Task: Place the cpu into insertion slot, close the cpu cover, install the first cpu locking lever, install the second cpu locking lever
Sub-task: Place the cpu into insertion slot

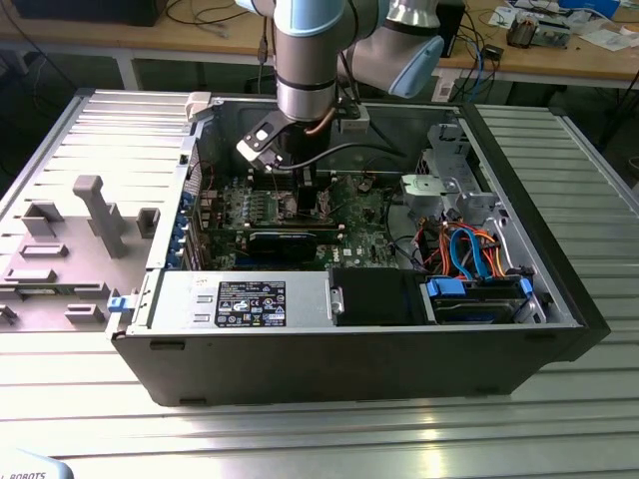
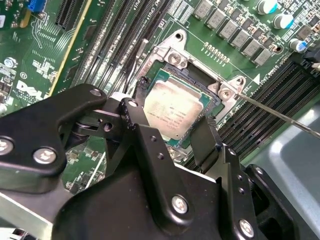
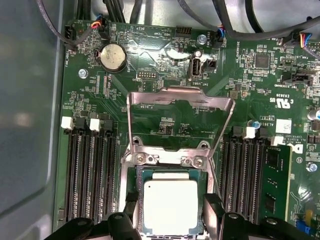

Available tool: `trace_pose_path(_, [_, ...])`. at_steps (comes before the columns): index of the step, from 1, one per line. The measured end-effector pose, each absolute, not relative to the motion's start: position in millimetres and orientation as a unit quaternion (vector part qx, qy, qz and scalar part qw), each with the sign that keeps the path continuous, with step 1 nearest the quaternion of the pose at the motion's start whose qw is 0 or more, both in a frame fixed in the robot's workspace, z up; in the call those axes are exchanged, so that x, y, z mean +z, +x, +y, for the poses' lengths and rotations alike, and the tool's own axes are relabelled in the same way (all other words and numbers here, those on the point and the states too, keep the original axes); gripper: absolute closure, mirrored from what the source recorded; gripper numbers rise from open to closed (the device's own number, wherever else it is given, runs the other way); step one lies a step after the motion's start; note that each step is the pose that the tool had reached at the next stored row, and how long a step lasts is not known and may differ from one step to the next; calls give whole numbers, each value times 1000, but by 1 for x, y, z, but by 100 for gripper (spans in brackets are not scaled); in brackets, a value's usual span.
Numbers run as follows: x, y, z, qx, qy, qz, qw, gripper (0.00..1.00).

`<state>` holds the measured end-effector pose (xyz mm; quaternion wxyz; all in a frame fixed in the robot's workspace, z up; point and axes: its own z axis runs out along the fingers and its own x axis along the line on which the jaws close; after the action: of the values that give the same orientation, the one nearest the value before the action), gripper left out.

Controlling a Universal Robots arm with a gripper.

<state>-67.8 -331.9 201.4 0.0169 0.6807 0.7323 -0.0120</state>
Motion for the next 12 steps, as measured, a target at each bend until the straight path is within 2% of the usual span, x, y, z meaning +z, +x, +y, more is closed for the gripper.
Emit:
trace_pose_path(7, [201, -68, -332, -12, 680, 732, 17, 39])
trace_pose_path(8, [201, -68, -332, -12, 680, 732, 17, 47])
trace_pose_path(12, [201, -68, -332, -12, 680, 732, 17, 47])
